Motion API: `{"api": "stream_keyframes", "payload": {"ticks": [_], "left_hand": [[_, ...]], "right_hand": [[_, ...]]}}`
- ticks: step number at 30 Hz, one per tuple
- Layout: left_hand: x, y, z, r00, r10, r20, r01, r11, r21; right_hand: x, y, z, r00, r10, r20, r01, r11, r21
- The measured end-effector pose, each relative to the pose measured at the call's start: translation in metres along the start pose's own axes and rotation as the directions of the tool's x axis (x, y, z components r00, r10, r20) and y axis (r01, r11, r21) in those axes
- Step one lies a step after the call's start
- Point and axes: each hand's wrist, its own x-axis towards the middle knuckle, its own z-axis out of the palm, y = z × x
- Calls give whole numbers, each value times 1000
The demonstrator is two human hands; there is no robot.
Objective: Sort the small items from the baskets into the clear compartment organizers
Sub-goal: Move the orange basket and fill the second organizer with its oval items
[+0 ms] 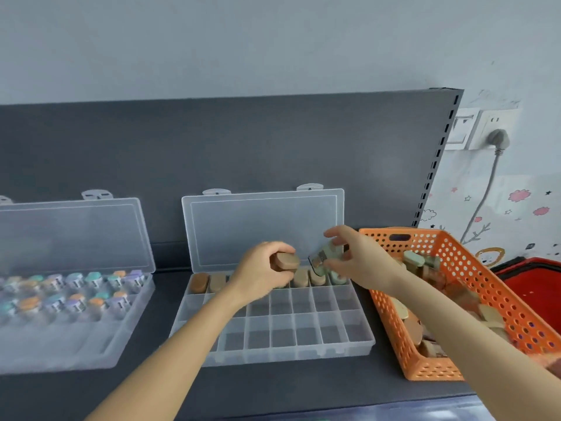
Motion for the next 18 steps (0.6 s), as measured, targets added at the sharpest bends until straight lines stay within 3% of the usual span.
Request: {"api": "stream_keyframes", "payload": {"ticks": [5,10,18], "left_hand": [[-29,-43,-37,987,-138,-80,138,990,3],[-57,-72,-63,976,-183,-119,179,983,-41],[-86,-107,-84,964,-234,-124,246,965,88]], "right_hand": [[8,-30,38,999,-31,45,27,997,78],[17,-58,76,998,-49,40,43,990,136],[26,-95,123,984,-129,122,112,985,133]]}}
